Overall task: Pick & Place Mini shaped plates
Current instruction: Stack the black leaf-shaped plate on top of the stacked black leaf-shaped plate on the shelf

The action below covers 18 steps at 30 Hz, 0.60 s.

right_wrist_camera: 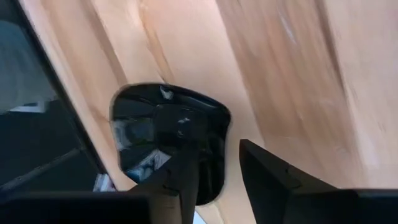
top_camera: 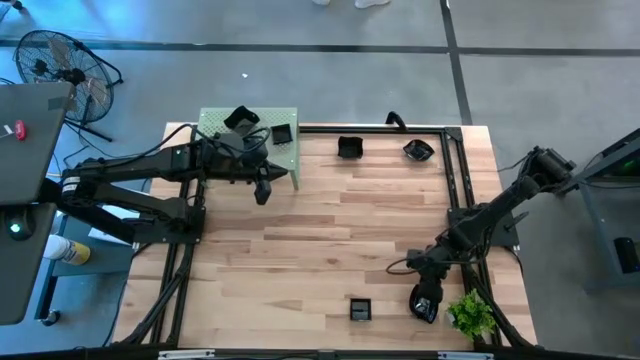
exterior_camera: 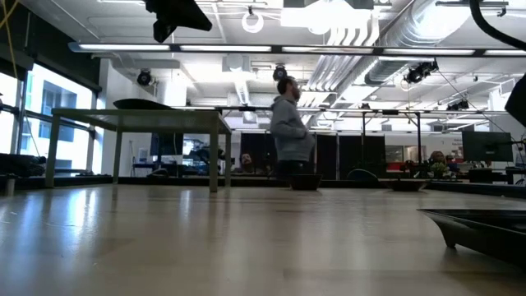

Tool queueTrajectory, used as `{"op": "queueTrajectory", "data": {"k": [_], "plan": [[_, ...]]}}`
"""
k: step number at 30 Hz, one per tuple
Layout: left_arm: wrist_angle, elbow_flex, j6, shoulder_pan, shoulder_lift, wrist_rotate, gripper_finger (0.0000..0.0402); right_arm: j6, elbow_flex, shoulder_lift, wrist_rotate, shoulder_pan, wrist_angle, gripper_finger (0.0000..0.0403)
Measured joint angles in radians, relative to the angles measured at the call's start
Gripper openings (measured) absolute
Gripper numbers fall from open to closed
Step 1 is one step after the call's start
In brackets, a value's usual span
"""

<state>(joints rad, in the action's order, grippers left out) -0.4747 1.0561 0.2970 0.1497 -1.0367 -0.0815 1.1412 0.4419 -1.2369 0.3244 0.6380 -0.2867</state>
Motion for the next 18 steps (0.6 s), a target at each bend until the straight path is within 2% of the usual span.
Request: {"op": "queueTrajectory", "data": {"k": [10,18], "plan": [[0.0,0.0,0.007,0.0,0.0,-0.008,0.0001,0.011,-0.002,0.0,-0.012,0.0,0.02,0.0008],[0.0,0.0,0.008,0.0,0.0,-0.008,0.0001,0.068,-0.002,0.022,-0.042,-0.003,0.026,0.0003]]}}
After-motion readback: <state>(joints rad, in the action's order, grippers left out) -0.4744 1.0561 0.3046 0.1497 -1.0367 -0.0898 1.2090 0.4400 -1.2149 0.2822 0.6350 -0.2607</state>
